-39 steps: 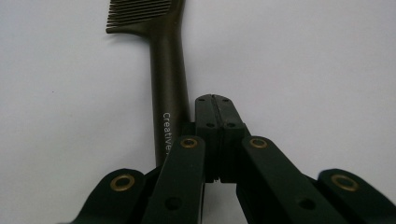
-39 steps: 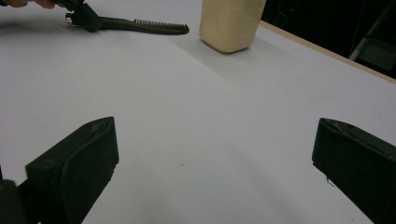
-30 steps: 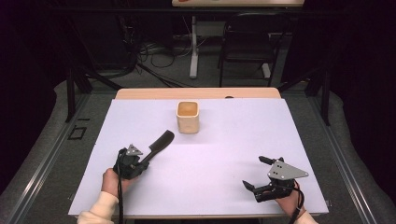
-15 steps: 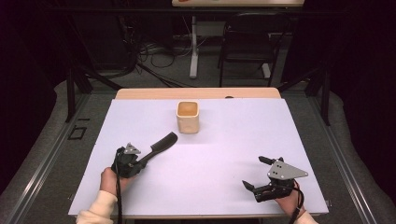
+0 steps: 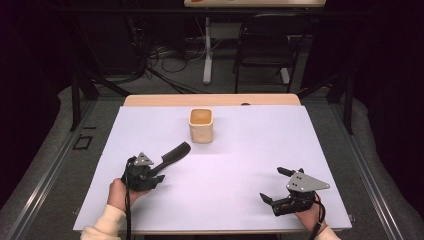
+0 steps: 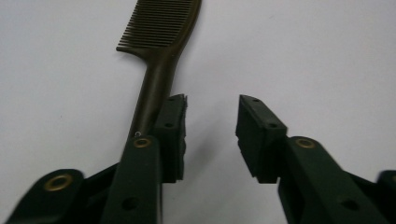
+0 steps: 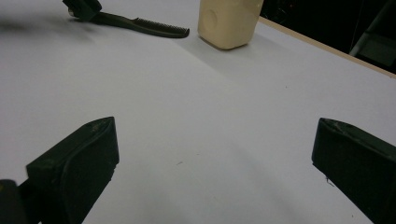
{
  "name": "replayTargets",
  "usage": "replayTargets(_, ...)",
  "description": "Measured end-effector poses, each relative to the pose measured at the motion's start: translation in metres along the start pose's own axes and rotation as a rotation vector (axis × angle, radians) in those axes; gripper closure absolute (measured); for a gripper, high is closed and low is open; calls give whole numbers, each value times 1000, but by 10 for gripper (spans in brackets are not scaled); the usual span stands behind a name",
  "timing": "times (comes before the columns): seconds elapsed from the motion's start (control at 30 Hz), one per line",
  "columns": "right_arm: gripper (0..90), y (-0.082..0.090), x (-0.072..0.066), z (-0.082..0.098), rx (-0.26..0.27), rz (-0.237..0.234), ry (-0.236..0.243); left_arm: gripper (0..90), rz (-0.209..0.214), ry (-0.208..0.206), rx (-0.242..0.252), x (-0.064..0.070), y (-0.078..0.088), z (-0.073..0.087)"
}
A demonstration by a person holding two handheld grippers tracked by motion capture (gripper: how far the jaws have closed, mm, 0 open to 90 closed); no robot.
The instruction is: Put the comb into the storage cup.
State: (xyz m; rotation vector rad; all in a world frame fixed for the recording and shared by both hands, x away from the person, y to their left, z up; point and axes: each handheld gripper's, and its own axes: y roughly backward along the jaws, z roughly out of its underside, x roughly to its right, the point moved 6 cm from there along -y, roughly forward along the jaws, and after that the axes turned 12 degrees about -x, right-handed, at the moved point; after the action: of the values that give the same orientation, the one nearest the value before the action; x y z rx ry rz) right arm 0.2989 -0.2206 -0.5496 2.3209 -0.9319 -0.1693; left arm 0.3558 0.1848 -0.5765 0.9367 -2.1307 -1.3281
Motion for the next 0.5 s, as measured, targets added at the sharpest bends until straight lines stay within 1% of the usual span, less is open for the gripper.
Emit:
replayTargets(0.03, 3, 0, 0, 0, 2, -1, 0, 465, -1, -2, 0, 0, 0, -1)
replayTargets(0.07, 3, 0, 0, 0, 2, -1, 2, 465, -4, -3, -3, 0, 0, -1)
replayTargets(0.1, 3, 0, 0, 0, 2, -1, 3, 337, -14, -2, -8, 0, 1, -2)
replayTargets(0.13, 3, 0, 0, 0, 2, -1, 3, 337, -22, -8, -10, -1, 1, -2)
replayTargets(0.17, 3, 0, 0, 0, 2, -2, 3, 283, -35, -13, -8, -2, 3, -3)
replayTargets(0.2, 3, 0, 0, 0, 1, -3, 2, 246, -35, -13, -8, -2, 3, -3)
replayTargets(0.23, 3, 0, 0, 0, 1, -3, 2, 246, -41, -14, -8, -3, 4, -3)
replayTargets(0.3, 3, 0, 0, 0, 2, -1, -1, 186, -49, -20, -6, -5, 6, -5)
replayTargets(0.4, 3, 0, 0, 0, 2, -1, 0, 127, -65, -26, -7, -7, 8, -6)
replayTargets(0.43, 3, 0, 0, 0, 2, -1, 0, 127, -64, -24, -8, -8, 8, -7)
replayTargets(0.5, 3, 0, 0, 0, -1, -3, -1, 63, -69, -26, -11, -11, 9, -8)
